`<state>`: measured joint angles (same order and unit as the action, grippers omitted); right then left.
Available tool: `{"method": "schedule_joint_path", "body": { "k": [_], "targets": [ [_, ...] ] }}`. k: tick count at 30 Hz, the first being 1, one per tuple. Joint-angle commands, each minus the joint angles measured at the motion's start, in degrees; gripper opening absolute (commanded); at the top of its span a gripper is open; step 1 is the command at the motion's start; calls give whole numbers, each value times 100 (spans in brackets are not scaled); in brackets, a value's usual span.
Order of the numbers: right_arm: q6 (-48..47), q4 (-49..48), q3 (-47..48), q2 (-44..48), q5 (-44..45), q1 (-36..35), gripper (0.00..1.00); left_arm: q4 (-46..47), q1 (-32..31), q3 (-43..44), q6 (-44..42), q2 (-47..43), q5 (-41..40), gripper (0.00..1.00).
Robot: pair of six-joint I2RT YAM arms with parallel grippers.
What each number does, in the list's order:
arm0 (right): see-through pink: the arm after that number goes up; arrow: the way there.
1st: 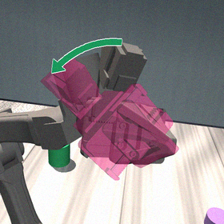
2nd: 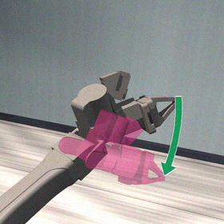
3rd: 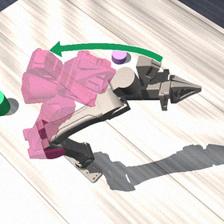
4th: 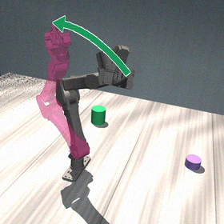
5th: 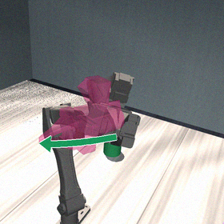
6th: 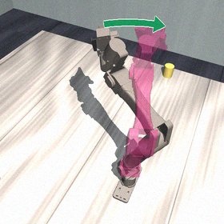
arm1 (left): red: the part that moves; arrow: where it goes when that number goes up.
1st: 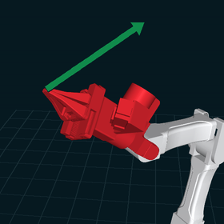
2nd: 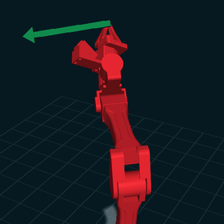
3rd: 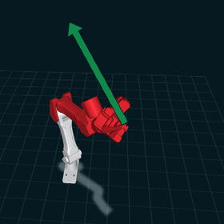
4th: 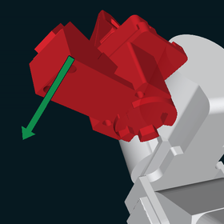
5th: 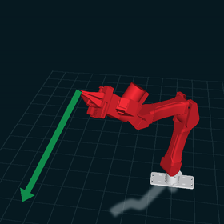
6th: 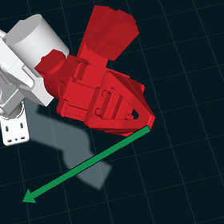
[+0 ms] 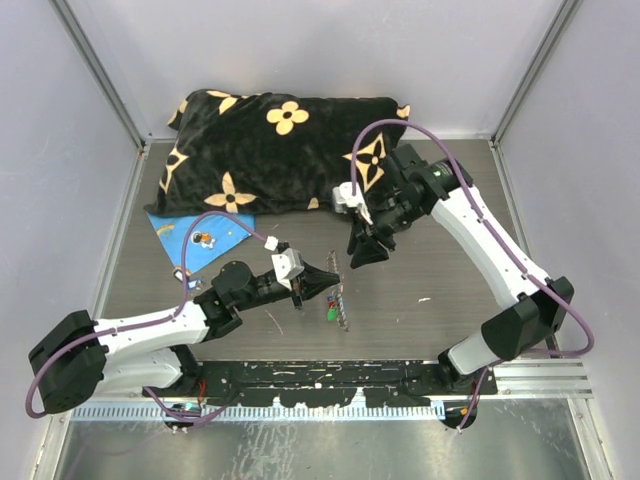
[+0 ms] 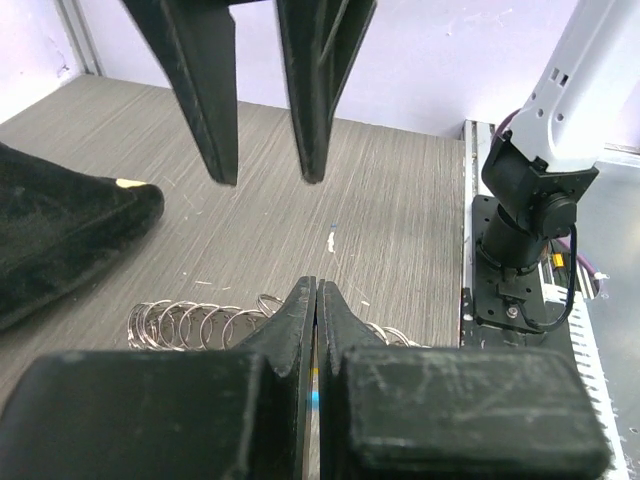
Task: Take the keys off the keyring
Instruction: Remove the key from the keyring.
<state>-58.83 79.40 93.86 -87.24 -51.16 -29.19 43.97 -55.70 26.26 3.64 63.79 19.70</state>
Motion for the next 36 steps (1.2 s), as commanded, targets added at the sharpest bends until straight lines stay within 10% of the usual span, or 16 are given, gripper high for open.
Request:
{"method": "schedule_joint_path", "body": {
  "k": [1, 11, 36],
  "targets": [
    [-251, -358, -472, 552, -1058, 336, 44, 788, -2, 18, 116, -240, -196, 0],
    [1250, -3618, -3089, 1828, -1591, 497, 60, 805, -4, -37, 155, -225, -324, 0],
    [1944, -4820, -3767, 1669, -1982, 397, 33, 736, -3, 19, 137, -219, -372, 0]
  ]
}}
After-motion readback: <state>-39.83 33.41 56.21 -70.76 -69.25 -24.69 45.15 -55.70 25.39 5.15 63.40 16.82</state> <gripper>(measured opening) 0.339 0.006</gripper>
